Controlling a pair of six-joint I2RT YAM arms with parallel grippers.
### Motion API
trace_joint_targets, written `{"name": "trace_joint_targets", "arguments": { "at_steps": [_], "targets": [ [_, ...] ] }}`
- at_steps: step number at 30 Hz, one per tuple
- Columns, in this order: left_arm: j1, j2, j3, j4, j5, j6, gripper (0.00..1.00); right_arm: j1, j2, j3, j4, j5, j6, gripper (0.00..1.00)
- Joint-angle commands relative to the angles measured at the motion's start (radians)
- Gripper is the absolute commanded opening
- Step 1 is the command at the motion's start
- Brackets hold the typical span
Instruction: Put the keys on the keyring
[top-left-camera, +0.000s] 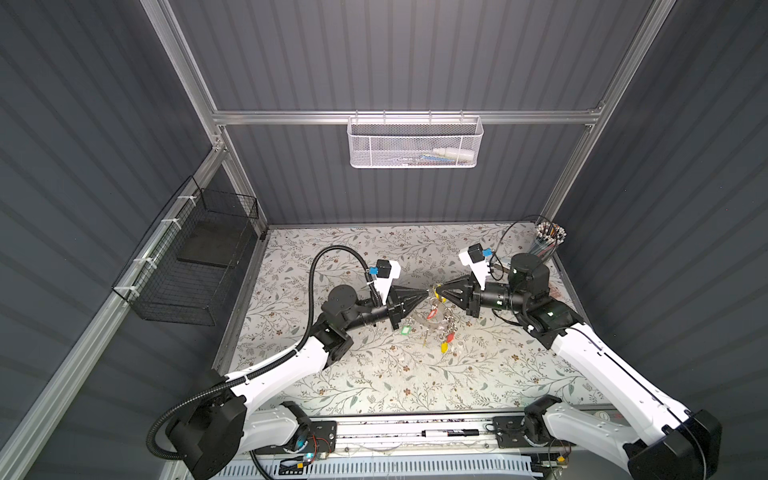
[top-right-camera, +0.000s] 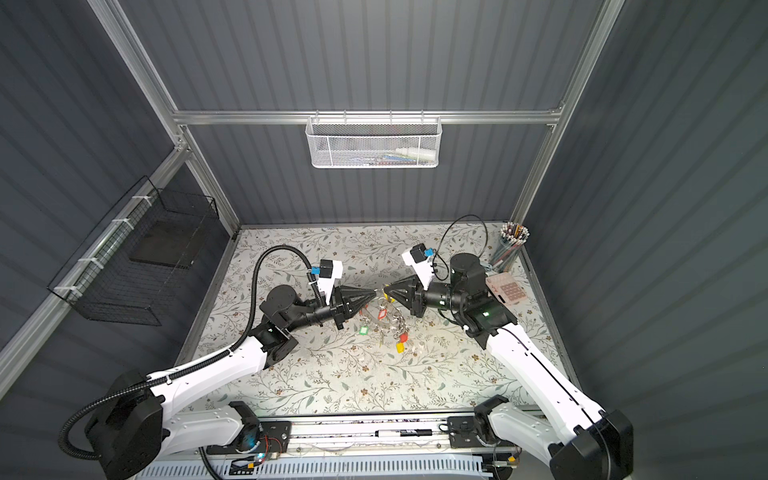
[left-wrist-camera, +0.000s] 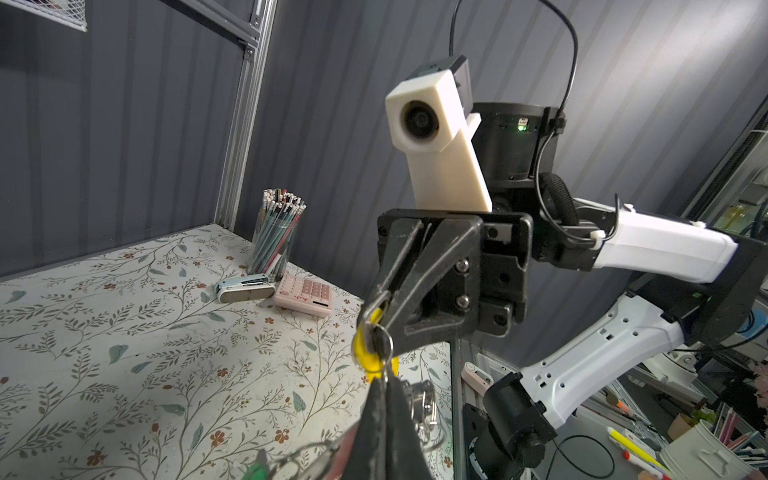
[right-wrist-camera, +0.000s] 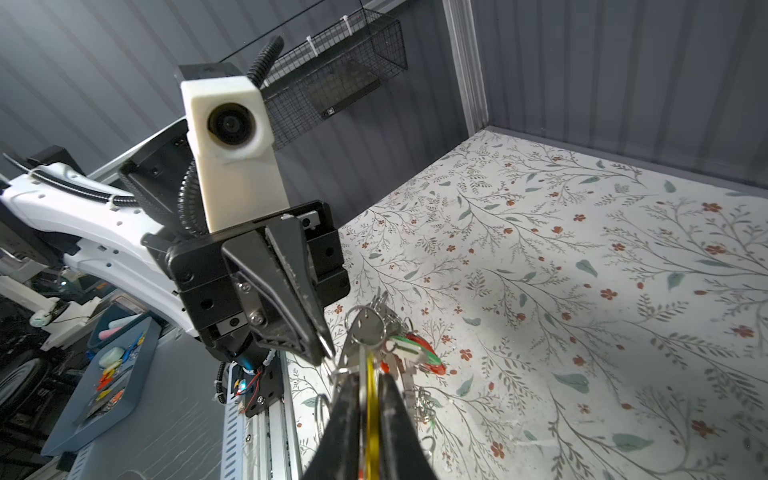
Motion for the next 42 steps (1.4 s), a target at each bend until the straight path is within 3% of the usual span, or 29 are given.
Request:
{"name": "trace_joint_targets", "arguments": {
  "at_steps": [1, 10, 15, 19, 33, 42],
  "targets": [
    [-0.006, -0.037, 0.046, -0.038, 0.002, 0.058, 0.00, -0.004, -0.013, 0.037, -0.076, 0.105, -0.053, 0.13],
    [-0.006, -0.031, 0.052, -0.035, -0.005, 0.062, 0.00, -0.003, -0.004, 0.025, -0.071, 0.136, -0.047, 0.15],
    [-0.005, -0.037, 0.056, -0.055, -0.012, 0.075, 0.00, -0.010, -0.026, 0.017, -0.071, 0.227, -0.033, 0.16],
    [-0.004, -0.037, 0.060, -0.076, -0.029, 0.083, 0.00, -0.041, -0.052, -0.005, -0.054, 0.278, 0.016, 0.23],
    [-0.003, 0.135, 0.190, -0.114, -0.087, 0.014, 0.00, -0.111, -0.281, -0.208, -0.082, 0.440, 0.166, 0.72],
    [-0.003, 0.401, 0.424, -0.154, -0.103, -0.011, 0.00, -0.181, -0.316, -0.220, -0.173, 0.504, 0.226, 0.93]
  ]
}}
